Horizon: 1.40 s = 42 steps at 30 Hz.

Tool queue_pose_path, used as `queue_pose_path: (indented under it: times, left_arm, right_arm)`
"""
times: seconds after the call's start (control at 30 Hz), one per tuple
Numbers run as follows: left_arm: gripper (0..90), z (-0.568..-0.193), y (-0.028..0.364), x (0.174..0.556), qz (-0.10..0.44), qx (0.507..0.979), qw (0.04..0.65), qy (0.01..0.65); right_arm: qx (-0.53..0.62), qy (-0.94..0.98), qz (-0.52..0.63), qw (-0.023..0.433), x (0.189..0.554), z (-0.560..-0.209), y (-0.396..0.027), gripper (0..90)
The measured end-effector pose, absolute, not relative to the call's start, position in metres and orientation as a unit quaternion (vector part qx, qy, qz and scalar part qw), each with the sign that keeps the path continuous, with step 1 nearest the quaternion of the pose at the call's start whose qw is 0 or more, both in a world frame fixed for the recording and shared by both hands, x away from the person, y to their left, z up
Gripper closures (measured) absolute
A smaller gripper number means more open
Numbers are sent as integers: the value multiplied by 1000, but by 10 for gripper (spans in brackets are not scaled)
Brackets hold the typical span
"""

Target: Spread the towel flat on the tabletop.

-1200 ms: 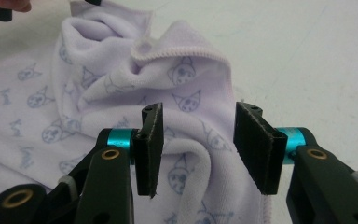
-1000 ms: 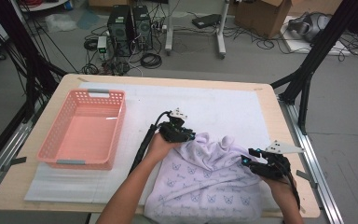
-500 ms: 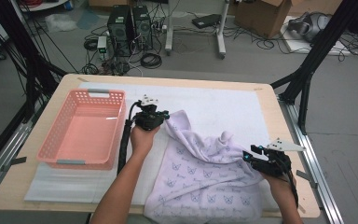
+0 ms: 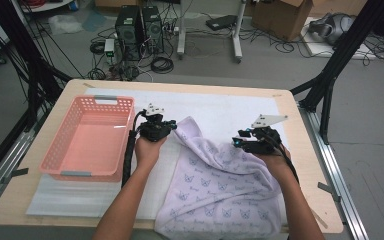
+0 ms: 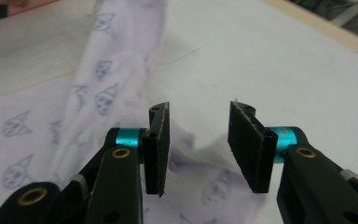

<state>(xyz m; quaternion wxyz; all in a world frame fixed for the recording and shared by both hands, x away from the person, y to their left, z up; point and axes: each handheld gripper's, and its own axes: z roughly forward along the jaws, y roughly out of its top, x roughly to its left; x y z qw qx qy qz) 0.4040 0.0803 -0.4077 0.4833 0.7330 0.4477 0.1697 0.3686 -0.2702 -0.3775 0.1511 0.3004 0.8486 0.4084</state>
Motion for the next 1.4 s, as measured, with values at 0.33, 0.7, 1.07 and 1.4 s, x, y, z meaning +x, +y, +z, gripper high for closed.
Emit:
queue_pose_path:
  times: [0.33, 0.7, 1.07, 1.4]
  left_arm:
    - [882, -409, 83, 404, 162, 733, 487, 447]
    - [883, -406, 98, 405, 239, 671, 497, 496]
    - [567, -411, 96, 411, 224, 660, 505, 509]
    - [507, -428, 90, 393, 178, 712, 480, 480]
  right_arm:
    - [297, 881, 339, 140, 383, -388, -267, 870]
    - [444, 788, 345, 252, 414, -390, -331, 879]
    - [505, 690, 378, 354, 446, -369, -345, 745]
    - [473, 742, 390, 271, 416, -383, -351, 634]
